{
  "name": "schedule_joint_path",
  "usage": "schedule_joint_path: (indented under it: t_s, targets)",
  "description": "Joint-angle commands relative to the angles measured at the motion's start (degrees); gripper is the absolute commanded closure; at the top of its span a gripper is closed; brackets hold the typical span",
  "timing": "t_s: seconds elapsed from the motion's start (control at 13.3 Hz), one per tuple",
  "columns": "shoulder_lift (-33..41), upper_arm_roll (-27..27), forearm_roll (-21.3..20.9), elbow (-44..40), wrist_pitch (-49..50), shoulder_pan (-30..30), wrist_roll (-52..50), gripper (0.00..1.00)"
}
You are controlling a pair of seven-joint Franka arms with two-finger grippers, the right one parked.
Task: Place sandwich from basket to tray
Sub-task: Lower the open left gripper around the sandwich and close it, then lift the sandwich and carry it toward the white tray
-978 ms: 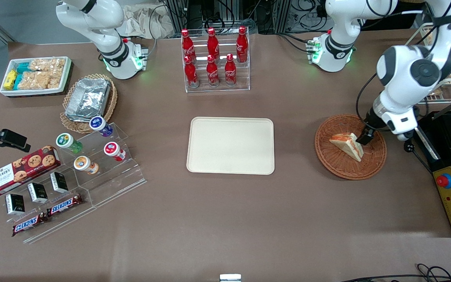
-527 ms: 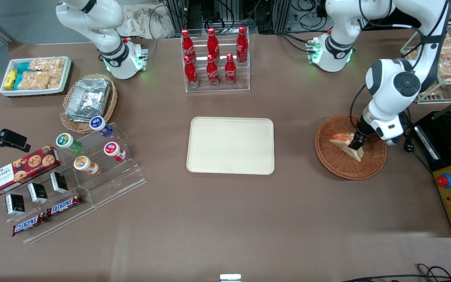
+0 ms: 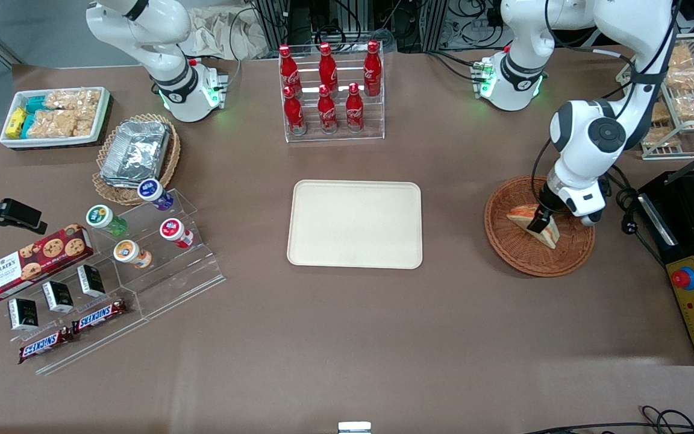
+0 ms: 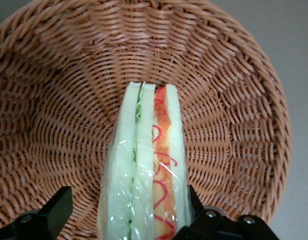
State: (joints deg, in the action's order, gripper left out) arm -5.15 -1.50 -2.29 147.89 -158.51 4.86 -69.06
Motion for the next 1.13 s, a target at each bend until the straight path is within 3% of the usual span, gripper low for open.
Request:
schedule_joint_path:
  t_s: [0.0,0.08,0.53,0.75,1.05]
  targets:
    - [-0.3,0.45,0.01,0.21,-1.28,-0.2,-2.57,0.88]
    - [-0.39,0.45,0.01,0.03,-1.1,-0.03,-2.31,1.0]
    - [0.65,1.41,-0.95,-3.12,2.47,0.23,-2.13,1.0]
    - [4.61,4.49,-0.96,-12.93,21.06,0.23,0.84,1.0]
    - [3.92,8.53,0.27,-38.93,54.47,0.32,1.82,1.0]
